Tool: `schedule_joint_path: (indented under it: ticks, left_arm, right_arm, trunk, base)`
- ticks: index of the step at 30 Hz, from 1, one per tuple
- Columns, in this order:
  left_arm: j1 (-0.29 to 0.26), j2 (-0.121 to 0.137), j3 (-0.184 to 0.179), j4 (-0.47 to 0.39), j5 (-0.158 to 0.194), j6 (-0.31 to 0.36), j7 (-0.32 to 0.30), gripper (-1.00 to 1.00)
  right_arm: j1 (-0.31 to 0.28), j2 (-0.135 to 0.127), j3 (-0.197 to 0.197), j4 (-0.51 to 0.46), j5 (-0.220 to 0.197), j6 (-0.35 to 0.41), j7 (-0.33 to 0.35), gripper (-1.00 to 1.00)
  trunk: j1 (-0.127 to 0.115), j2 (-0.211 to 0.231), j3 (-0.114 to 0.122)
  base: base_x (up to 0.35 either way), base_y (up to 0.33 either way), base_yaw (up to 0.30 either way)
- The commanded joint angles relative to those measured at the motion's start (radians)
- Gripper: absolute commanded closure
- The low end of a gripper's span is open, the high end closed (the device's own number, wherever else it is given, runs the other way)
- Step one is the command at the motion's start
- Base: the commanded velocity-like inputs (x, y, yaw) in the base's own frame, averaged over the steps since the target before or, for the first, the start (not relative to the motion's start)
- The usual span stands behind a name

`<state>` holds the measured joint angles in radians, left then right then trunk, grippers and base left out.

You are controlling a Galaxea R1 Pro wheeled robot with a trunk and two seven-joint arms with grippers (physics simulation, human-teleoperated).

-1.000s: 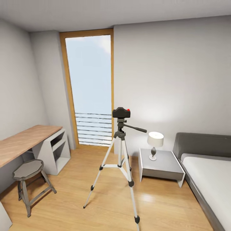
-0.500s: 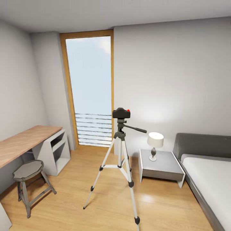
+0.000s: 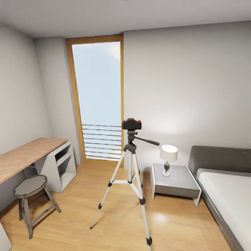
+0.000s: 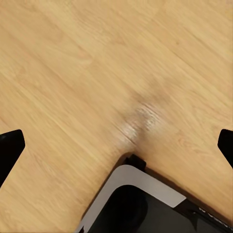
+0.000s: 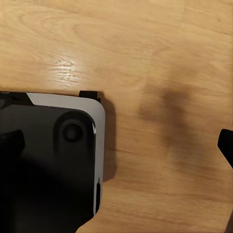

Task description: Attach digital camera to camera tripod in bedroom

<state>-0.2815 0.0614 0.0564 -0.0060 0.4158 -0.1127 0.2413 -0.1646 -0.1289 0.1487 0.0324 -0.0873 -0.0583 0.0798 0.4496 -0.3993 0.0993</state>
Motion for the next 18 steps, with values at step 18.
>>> schedule_joint_path:
  ticks: [18]
  left_arm:
    - [0.0, 0.0, 0.005, 0.0, -0.001, -0.004, 0.001, -1.0]
  right_arm:
    - [-0.001, -0.002, 0.01, 0.002, -0.001, -0.007, 0.006, -1.0]
  trunk:
    - [0.0, -0.001, 0.001]
  base:
    - [0.0, 0.0, 0.0]
